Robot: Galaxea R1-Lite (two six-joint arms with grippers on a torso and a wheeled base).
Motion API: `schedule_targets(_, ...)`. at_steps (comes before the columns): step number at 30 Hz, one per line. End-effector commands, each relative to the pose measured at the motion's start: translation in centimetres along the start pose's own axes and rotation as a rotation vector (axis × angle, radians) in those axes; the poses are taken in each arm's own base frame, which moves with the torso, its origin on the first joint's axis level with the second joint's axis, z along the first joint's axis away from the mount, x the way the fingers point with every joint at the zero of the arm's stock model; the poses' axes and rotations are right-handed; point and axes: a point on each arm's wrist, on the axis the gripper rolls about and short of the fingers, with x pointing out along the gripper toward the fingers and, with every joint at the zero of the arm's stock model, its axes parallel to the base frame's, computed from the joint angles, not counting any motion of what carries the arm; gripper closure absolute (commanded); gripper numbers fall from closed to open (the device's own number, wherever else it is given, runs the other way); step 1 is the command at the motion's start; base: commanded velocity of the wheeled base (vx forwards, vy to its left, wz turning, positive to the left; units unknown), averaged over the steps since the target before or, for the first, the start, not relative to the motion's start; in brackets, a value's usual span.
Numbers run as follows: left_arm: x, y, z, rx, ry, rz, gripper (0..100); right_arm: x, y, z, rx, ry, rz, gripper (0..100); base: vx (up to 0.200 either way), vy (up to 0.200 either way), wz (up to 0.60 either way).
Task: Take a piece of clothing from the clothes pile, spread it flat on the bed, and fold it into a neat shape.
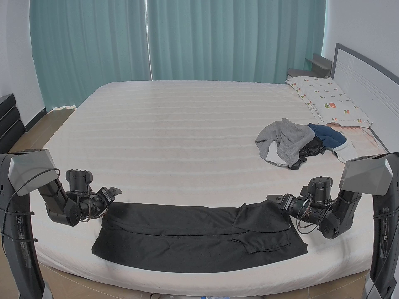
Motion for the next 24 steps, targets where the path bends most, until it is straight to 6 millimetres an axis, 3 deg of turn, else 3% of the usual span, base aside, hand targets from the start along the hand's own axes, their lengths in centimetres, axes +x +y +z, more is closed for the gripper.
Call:
schedule_targets(1, 0.6, 0.2, -0.6, 0.024, 0.017, 0.008, 0, 0.0, 0.0, 0.0, 0.000, 0.002, 0.000, 0, 0.000, 0.000, 0.00)
schedule_targets(3, 0.7, 0.3, -0.7, 0.037, 0.018, 0.012, 0, -0.1, 0.0, 0.0, 0.000, 0.002, 0.000, 0, 0.000, 0.000, 0.00)
schedule_targets(4, 0.7, 0.3, -0.7, 0.037, 0.018, 0.012, 100, -0.1, 0.0, -0.1, 0.000, 0.003, -0.001, 0, 0.000, 0.000, 0.00)
schedule_targets(24, 0.9, 1.2, 0.1, -0.009, -0.045, 0.074, 100, -0.3, -0.3, -0.6, 0.005, 0.022, -0.014, 0, 0.000, 0.000, 0.00)
